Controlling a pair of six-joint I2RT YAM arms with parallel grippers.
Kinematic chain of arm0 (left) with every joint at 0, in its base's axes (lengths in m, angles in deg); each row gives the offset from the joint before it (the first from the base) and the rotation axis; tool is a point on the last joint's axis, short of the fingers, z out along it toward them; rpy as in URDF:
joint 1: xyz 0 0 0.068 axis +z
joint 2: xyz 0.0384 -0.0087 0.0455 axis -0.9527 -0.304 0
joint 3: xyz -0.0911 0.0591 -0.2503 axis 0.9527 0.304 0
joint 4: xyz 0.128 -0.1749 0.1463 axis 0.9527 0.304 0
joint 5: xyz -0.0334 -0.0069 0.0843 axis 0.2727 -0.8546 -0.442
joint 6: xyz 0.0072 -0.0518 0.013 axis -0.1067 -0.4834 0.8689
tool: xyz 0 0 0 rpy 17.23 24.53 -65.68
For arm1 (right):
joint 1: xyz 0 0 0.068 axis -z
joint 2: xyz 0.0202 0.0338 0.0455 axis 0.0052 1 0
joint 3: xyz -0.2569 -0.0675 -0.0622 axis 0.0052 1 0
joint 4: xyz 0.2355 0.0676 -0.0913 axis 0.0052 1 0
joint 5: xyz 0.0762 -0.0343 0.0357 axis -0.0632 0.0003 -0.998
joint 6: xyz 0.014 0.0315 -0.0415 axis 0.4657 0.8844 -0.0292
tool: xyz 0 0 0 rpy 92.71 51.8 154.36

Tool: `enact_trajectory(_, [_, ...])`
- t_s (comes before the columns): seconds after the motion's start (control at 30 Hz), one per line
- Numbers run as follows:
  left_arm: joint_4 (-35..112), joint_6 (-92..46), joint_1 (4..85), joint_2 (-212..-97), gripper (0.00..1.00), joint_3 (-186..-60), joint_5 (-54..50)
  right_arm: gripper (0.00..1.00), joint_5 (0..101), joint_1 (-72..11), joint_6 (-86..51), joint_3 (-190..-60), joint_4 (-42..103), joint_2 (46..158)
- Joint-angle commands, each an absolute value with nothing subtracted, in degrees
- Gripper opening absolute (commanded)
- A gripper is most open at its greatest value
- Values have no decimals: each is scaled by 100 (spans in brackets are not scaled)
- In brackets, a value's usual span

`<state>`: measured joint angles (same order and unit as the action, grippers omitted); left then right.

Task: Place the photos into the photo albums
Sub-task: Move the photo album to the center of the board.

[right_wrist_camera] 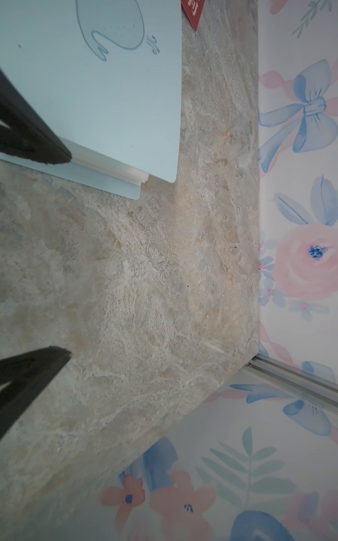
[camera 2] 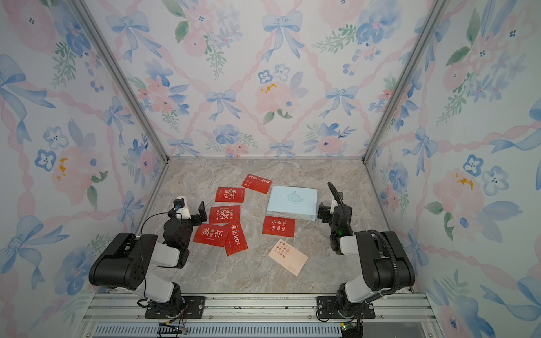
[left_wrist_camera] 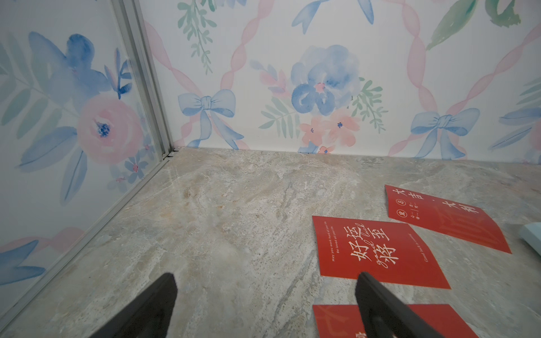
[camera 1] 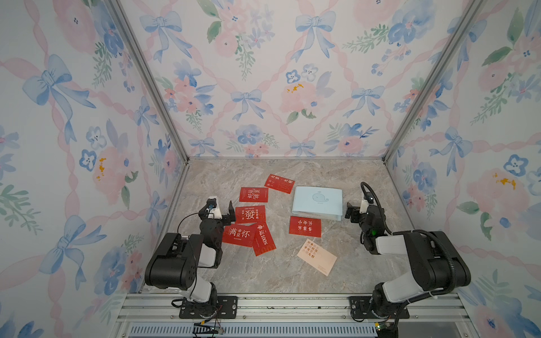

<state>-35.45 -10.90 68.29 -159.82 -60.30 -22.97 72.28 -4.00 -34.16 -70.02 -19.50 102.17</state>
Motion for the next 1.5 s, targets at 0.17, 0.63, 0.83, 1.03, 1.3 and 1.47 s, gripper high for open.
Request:
enact_trajectory(0.17, [-1908, -1572, 6808, -14582, 98, -6217, -3084, 97, 7154, -307, -3133, -8084, 480, 9425])
enact_trajectory(0.63, [2078, -3279, 6333, -13663, 98, -8255, -1693, 99, 3741, 544, -529, -9975, 3517, 10107])
enact_trajectory(0.83, [2923, -3203, 5323, -15075, 98, -9509, -1203, 99, 3613, 436, -485, -10210, 3742, 10394])
enact_trajectory(1.03, [2961, -3391, 4623, -16383, 98, -10309, -877, 97, 3607, 270, -710, -10387, 4062, 10602])
enact_trajectory(1.3, [3003, -3748, 4112, -17971, 98, -11646, -129, 95, 3450, 118, -724, -10551, 4124, 11059])
enact_trajectory(1.47, [3020, -3908, 3894, -18903, 98, -12418, 7, 94, 3390, -107, -707, -10739, 4217, 11357])
